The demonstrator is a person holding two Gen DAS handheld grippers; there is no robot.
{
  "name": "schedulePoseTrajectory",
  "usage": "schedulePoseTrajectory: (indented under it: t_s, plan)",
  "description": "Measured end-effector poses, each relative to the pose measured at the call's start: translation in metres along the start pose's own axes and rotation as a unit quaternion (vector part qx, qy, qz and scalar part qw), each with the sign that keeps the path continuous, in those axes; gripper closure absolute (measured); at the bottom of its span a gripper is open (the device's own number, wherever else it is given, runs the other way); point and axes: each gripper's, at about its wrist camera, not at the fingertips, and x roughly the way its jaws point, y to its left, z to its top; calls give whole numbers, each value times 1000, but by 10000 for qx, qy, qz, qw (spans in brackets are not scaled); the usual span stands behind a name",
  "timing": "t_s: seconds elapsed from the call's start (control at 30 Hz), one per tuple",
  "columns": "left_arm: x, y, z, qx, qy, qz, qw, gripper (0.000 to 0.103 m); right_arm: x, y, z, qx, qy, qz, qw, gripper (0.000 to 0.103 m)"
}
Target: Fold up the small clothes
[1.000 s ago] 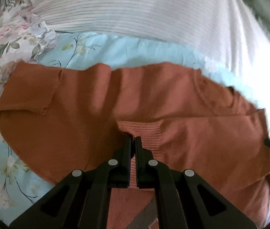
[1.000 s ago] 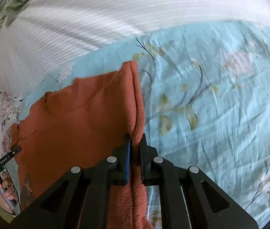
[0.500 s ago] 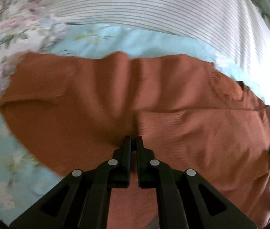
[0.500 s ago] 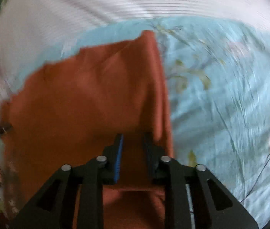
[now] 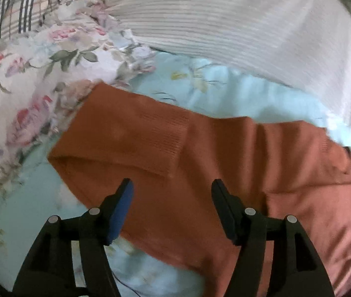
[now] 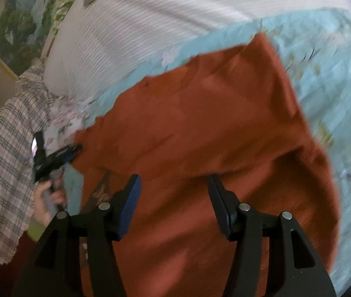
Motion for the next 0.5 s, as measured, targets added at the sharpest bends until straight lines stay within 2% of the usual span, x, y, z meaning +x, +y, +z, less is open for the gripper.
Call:
schedulePoseTrajectory:
  t_s: [0.13, 0.23, 0.3, 0.37, 0.5]
  plan:
    - [31, 8, 14, 236, 51, 567, 9981, 36, 7, 0, -8, 127, 178, 83, 9997, 46]
    - [52, 12, 18, 362, 264, 525, 9976, 35, 10, 2, -11, 152, 222, 54, 9996, 46]
    - [59, 11, 21, 454, 238, 387, 9979, 51, 10, 2, -10, 163, 237, 29, 9996, 46]
    - [59, 11, 23, 483, 206, 338, 9980, 89, 13, 3, -9, 168, 251, 26, 9995, 46]
    - [45, 23, 27, 206, 50, 9, 9998, 95, 13, 7, -12, 116, 236, 65, 9996, 46]
